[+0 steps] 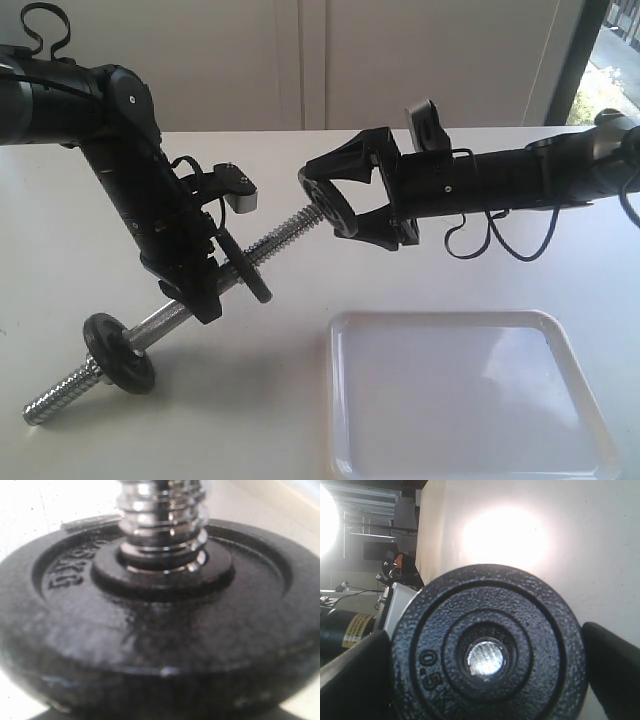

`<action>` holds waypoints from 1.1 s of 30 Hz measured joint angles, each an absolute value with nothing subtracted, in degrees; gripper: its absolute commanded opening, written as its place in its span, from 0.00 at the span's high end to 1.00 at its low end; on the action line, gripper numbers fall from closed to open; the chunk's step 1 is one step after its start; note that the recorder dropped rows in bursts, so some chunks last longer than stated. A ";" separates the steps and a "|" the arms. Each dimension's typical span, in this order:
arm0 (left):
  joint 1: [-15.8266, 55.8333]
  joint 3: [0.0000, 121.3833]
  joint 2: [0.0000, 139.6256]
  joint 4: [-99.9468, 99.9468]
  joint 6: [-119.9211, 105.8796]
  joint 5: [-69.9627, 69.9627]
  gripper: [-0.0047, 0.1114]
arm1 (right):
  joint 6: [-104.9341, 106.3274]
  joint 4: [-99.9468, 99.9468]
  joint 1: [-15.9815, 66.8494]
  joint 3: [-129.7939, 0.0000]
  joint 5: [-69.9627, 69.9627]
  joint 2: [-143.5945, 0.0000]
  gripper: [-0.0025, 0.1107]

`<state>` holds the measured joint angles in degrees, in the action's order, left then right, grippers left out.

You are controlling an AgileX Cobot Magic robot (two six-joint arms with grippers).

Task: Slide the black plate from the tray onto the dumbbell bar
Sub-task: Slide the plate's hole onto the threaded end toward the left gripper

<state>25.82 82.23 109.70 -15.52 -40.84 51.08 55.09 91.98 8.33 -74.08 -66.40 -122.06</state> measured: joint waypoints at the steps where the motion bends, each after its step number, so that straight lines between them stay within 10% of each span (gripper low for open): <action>1: 25.82 82.23 109.70 -15.52 -40.84 51.08 0.96 | 55.09 91.99 8.33 -74.08 -66.40 -122.06 0.98; 33: 25.82 82.23 109.70 -17.25 -40.84 50.41 0.96 | 55.09 90.81 10.93 -74.08 -65.98 -122.25 0.98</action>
<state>25.82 82.23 109.70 -17.25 -40.84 50.41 55.09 90.81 10.93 -74.08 -65.98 -122.25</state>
